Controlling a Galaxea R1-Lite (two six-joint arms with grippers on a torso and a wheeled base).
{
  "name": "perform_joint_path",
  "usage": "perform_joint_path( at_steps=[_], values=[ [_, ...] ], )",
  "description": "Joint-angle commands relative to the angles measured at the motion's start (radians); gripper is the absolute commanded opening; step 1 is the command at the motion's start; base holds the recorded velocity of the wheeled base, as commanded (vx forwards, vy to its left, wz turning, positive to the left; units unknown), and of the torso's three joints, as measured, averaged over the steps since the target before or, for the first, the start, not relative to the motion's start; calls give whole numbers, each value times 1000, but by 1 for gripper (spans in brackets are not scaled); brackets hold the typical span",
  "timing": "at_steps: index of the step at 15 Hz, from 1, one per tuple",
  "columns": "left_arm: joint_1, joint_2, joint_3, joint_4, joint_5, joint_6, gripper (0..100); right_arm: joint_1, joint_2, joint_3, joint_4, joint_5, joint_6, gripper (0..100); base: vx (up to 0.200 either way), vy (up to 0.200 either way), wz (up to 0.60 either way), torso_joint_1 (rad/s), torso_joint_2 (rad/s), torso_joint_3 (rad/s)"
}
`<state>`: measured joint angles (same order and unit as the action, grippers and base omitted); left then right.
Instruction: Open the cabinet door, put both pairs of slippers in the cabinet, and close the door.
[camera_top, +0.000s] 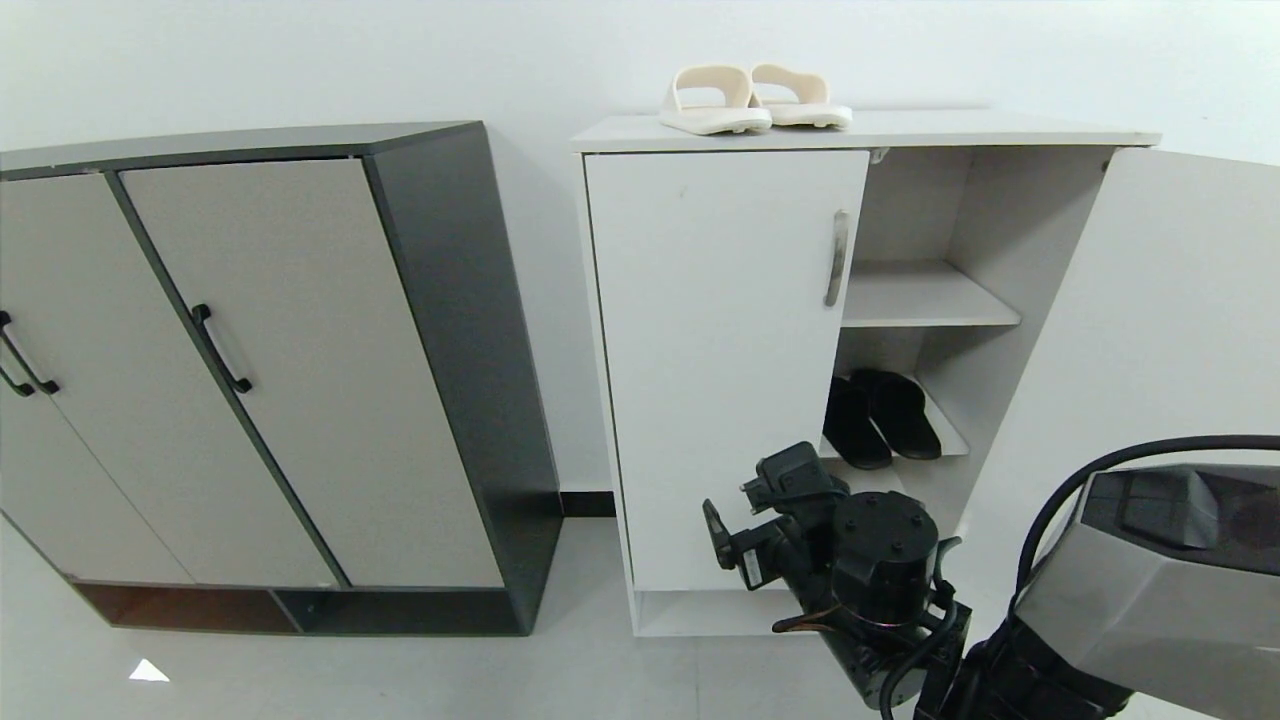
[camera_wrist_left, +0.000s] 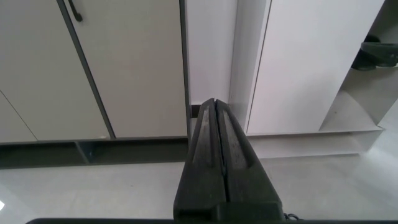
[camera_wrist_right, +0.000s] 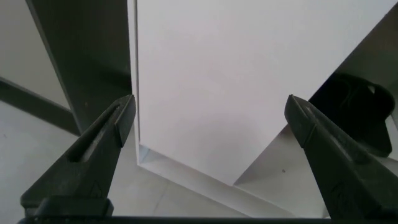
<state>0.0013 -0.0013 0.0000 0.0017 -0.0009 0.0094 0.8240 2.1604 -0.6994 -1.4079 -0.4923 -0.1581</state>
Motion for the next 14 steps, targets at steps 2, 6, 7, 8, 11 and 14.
perform_joint_path(
  at_steps=[2,6,7,8,11,14],
  values=[
    [0,1,0,0,1,0,0,0,7,1,-10,-5,-15,100,0,0,0,0,0,0],
    [0,1,0,0,1,0,0,0,7,1,-22,-3,-21,100,0,0,0,0,0,0],
    [0,1,0,0,1,0,0,0,7,1,-23,-3,-23,100,0,0,0,0,0,0],
    [0,1,0,0,1,0,0,0,7,3,-28,-3,-23,100,0,0,0,0,0,0],
    [0,1,0,0,1,0,0,0,7,4,-29,-3,-24,100,0,0,0,5,-172,-233],
    [0,1,0,0,1,0,0,0,7,6,-29,-3,-24,100,0,0,0,43,-396,-359]
  ],
)
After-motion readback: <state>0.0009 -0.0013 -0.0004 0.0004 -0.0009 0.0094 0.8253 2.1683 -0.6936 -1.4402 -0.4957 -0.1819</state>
